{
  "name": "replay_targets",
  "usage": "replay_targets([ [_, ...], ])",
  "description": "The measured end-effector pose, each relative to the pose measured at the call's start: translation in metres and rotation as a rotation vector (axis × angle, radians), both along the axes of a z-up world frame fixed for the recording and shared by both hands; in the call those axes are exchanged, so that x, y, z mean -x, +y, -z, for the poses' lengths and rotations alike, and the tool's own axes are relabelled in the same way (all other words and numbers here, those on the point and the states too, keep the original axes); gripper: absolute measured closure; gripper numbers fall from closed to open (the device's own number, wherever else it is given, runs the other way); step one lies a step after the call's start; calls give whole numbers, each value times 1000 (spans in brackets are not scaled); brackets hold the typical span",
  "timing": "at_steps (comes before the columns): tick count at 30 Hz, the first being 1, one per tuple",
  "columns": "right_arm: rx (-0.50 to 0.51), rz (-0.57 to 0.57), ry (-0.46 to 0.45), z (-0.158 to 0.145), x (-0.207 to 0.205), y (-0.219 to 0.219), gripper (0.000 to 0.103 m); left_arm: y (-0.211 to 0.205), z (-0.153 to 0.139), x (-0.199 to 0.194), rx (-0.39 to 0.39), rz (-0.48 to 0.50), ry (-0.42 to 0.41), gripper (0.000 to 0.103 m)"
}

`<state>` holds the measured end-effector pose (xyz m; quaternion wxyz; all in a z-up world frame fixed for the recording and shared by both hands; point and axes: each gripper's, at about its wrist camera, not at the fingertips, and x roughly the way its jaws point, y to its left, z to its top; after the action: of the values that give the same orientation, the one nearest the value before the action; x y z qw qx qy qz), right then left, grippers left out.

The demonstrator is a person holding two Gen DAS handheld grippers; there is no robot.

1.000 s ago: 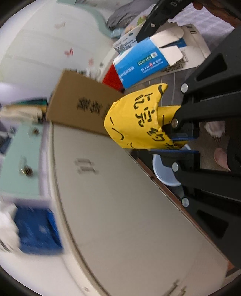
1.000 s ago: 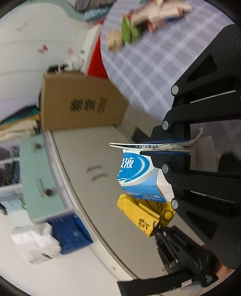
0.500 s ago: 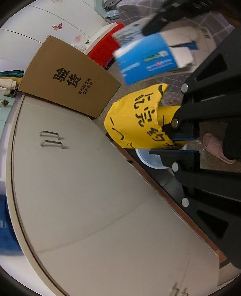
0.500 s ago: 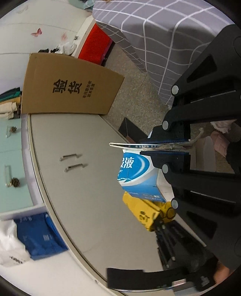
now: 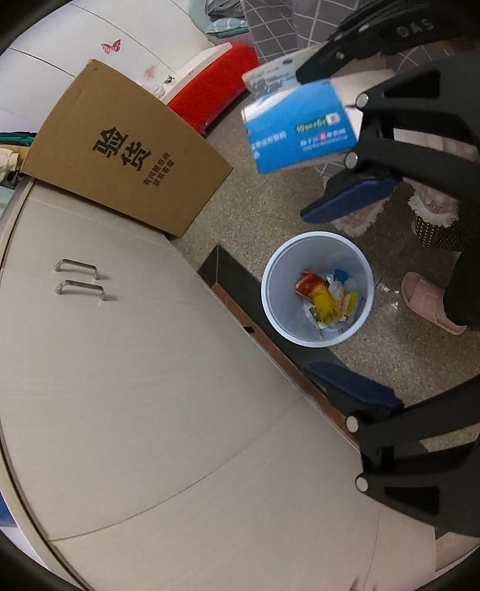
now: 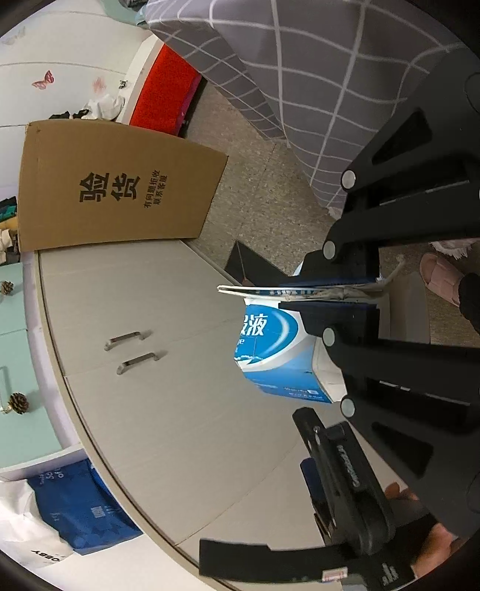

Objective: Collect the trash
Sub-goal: 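Carry both items over the wastebasket and open both tools to drop them, then move both open tools back over the table toward the newspaper bundle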

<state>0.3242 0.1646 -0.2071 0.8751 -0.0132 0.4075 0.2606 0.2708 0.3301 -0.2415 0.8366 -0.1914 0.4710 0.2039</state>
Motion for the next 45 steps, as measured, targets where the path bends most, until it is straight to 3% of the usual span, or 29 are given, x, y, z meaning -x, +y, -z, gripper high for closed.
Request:
replay_targets([
  [21, -25, -44, -1, 0, -17, 42, 95, 36, 2, 28, -35, -112, 10, 27],
  [23, -12, -43, 7, 7, -26, 51, 86, 40, 7, 29, -34, -128, 31, 27],
  [25, 30, -32, 29, 15, -33, 58, 44, 44, 10, 32, -23, -139, 42, 27],
  [36, 39, -30, 40, 8, -12, 37, 38, 34, -3, 34, -25, -122, 26, 27],
  [45, -24, -24, -12, -41, 17, -3, 38, -2, -51, 46, -59, -77, -55, 27],
])
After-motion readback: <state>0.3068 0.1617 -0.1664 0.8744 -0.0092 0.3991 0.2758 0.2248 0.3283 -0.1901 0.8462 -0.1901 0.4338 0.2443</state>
